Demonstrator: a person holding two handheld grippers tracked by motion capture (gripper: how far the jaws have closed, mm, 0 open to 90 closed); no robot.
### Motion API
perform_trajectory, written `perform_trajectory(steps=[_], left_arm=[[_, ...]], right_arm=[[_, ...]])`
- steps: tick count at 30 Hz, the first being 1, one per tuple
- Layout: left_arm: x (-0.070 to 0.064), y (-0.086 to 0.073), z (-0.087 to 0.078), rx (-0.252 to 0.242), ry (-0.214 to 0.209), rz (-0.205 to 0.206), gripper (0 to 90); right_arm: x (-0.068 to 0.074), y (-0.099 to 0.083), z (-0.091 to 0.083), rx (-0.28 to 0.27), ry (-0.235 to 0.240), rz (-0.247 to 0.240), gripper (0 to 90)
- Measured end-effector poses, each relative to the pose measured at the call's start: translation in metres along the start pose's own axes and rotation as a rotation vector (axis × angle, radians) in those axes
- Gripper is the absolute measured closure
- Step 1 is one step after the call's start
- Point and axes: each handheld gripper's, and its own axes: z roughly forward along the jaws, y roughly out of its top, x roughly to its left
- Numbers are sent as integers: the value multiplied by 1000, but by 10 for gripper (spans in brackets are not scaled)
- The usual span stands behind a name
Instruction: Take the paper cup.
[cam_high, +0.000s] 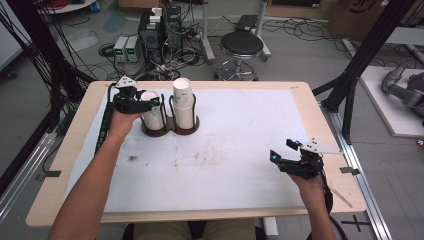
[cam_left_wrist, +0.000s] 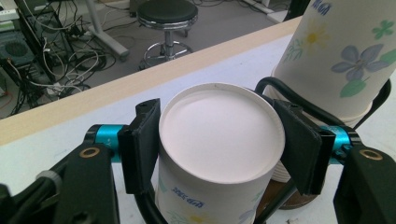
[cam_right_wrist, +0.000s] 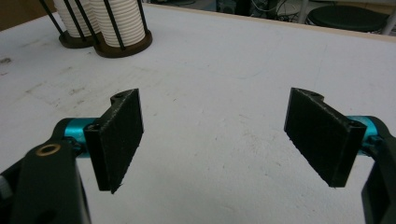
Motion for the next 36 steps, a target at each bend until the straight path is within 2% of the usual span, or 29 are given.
perform_trajectory(steps=[5,7,9,16,21,29,32,36], left_arm=[[-1,7,-5,-36,-9,-2,354],[-1,11,-10,-72,5,-10,355],[0,12,-13,-75,-4,-20,356],[1,10,-11,-37,-11,-2,355],[-3,9,-6,1,-4,39,351],[-2,9,-7,-13,2,27,348],[-2,10,-9,-34,25,18,349],[-2,10,-9,-30,23,21,356]], right_arm=[[1,0,0,5,4,5,203],[1,0,0,5,2,2,203],[1,0,0,3,4,4,203],[3,0,3,16,14,-2,203],[2,0,3,16,12,-1,203],[2,-1,3,20,18,0,203],[2,-1,3,21,19,-1,203],[2,0,3,21,19,1,203]])
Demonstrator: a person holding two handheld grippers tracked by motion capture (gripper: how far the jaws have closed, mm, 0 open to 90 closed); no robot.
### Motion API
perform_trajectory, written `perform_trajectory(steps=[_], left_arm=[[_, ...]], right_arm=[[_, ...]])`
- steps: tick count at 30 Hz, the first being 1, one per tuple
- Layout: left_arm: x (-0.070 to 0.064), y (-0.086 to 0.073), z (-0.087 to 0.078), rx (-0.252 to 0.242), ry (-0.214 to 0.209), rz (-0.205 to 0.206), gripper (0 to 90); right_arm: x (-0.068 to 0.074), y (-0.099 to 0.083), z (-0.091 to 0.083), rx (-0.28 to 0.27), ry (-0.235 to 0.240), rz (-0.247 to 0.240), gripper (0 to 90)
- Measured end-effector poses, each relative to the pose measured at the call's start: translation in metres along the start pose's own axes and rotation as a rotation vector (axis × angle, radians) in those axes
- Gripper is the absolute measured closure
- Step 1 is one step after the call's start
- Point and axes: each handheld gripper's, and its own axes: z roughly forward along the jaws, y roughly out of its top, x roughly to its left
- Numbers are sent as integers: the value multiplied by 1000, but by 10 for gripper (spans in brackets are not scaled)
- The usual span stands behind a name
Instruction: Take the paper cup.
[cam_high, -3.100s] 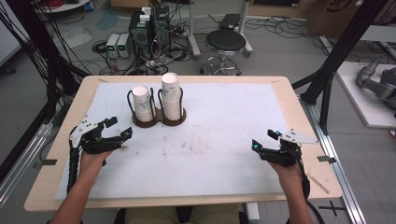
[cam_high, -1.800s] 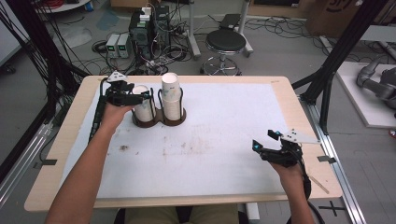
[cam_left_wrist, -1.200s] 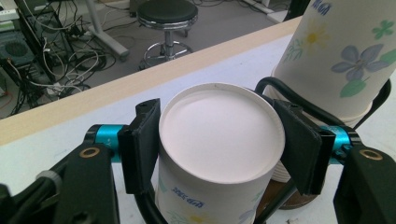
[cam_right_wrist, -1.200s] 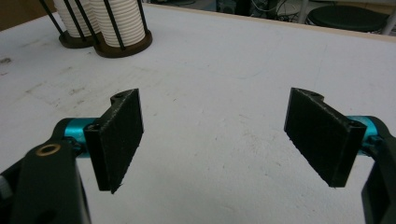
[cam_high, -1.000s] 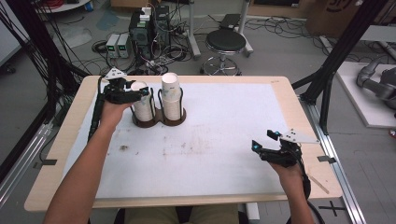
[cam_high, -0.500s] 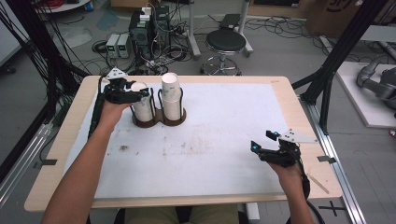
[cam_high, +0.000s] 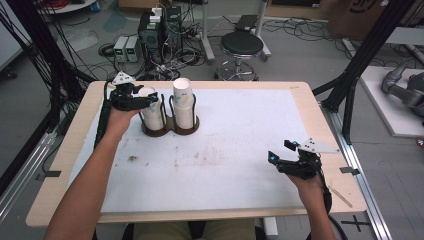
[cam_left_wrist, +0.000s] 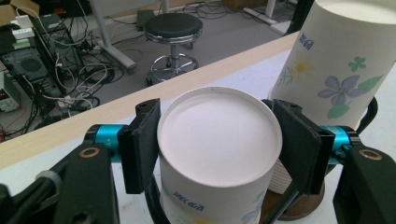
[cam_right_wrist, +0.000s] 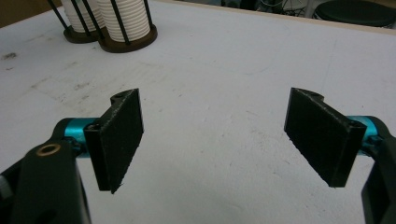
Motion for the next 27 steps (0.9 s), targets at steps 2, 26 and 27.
perform_trajectory(steps=[2,26,27], left_arm=[[0,0,0,0,-3,2,357],[0,14,-5,37,-21,10,361],[0,13,-3,58,-19,8,358]], right_arm=[[0,0,0,0,0,-1,203],[1,-1,2,11,10,0,203],[1,-1,2,12,9,0,203]])
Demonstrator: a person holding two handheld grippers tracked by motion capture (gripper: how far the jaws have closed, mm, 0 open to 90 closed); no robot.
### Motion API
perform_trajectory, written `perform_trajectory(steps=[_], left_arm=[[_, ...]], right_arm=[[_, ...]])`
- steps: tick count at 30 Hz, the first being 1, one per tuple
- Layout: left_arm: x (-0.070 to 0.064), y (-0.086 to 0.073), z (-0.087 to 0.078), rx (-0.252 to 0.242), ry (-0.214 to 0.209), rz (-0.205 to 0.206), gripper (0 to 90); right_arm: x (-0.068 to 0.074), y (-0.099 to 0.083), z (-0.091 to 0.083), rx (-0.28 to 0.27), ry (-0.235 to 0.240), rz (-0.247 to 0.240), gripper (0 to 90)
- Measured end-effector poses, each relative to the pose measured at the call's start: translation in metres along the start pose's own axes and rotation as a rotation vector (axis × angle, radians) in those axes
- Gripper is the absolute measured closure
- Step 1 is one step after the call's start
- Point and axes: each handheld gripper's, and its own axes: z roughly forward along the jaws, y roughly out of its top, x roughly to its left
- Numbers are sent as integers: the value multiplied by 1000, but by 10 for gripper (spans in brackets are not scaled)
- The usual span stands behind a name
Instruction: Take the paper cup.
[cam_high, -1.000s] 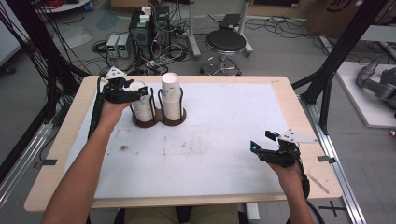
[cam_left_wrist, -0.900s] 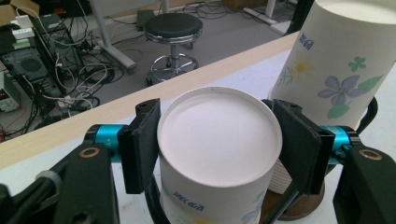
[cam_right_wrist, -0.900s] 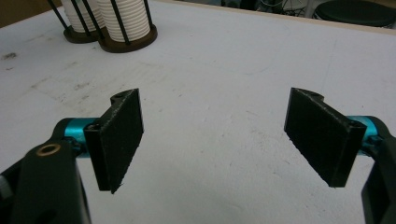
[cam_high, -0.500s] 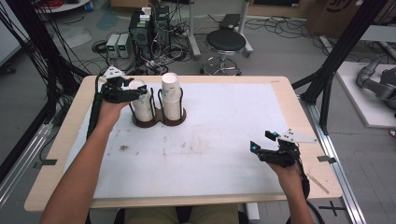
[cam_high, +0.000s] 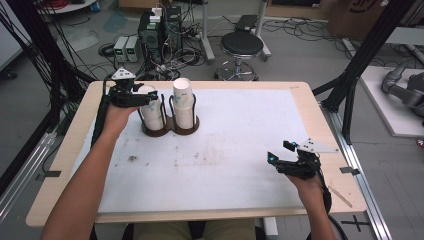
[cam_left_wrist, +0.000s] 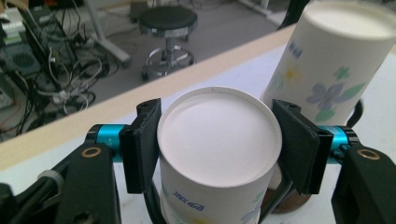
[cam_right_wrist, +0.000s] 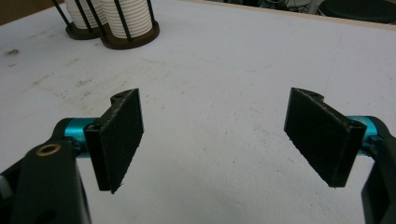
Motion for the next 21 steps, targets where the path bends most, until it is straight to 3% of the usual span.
perform_trajectory(steps=[1,2,8,21], left_arm=[[1,-1,1,-2,13,-45,357],[1,-1,1,-13,15,-63,356],[1,1,-1,-17,29,-38,357],[5,16,-27,-140,-19,-120,362]], right_arm=[[0,0,0,-1,1,-6,203],[0,0,0,-1,2,-7,203],[0,0,0,6,5,0,203],[2,1,1,4,11,-5,203]])
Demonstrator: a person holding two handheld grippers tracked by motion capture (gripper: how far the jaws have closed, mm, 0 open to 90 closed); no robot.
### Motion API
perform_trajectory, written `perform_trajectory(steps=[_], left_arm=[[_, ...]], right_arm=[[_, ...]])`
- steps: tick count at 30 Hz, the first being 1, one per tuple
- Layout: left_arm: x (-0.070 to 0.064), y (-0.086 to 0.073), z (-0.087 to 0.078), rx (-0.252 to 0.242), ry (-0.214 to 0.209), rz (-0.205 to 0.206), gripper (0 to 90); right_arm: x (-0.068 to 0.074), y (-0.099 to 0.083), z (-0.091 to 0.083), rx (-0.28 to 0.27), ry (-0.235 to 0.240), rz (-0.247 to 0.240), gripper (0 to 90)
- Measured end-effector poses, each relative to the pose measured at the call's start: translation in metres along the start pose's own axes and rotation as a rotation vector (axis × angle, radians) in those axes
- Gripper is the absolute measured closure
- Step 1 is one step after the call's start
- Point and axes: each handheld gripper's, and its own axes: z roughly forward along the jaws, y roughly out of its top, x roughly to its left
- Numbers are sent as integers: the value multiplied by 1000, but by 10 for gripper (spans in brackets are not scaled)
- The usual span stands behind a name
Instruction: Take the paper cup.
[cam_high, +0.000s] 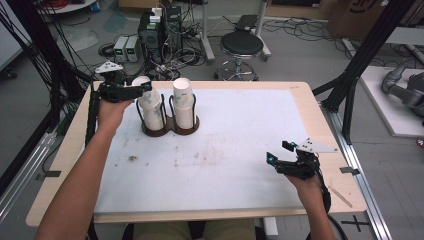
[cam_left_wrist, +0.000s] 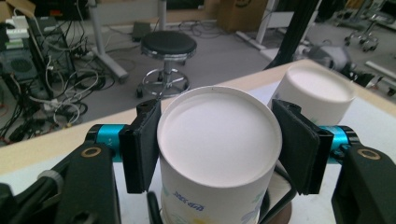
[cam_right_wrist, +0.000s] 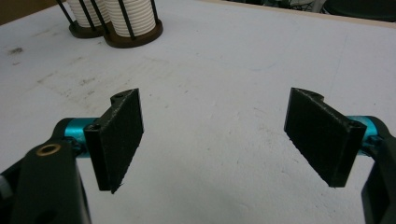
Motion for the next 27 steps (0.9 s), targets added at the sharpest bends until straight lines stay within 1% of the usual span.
perform_trajectory(steps=[1,2,4,5,8,10,11,12,13,14,17,18,19,20,21,22,23,24,25,27], left_arm=[[-3,8,-6,-23,-16,2,362],[-3,8,-6,-23,-16,2,362],[-6,12,-12,-50,-33,0,362],[-7,14,-15,-54,-43,-3,362],[-10,15,-23,-59,-55,-1,362],[-13,15,-31,-65,-78,1,363],[-17,15,-39,-70,-99,8,364],[-17,15,-39,-70,-99,8,364],[-20,15,-44,-76,-118,16,365],[-22,14,-48,-79,-129,17,365],[-29,11,-58,-87,-180,27,366],[-32,8,-61,-90,-199,37,366],[-36,4,-64,-98,-227,42,366],[-36,4,-64,-98,-227,42,366],[-41,-2,-67,-103,-263,47,367],[-43,-5,-67,-103,-274,49,367],[-43,-5,-67,-103,-274,49,367],[-45,-9,-68,-102,-287,54,367],[-50,-15,-68,-102,-307,58,367],[-53,-17,-67,-101,-312,65,367]], right_arm=[[0,0,0,-2,0,-1,203],[0,0,0,-2,0,-1,203],[0,0,0,-4,1,-1,203],[0,1,0,-3,1,-1,203],[1,1,-1,-4,3,7,203],[1,1,0,-6,3,3,203],[2,2,1,-7,7,4,203],[2,2,1,-7,7,4,203],[3,3,2,-4,13,2,203],[3,3,3,-5,15,0,203],[4,4,5,-3,21,-1,203],[5,5,5,-2,21,-3,203],[5,6,7,-4,22,-6,203],[6,6,7,-1,22,-4,203],[6,6,7,-2,21,-4,203],[6,6,8,-5,23,-7,203],[6,6,8,-1,24,-3,203],[6,6,8,-1,24,-3,203],[7,5,9,0,32,-9,203],[9,6,9,0,39,-12,203]])
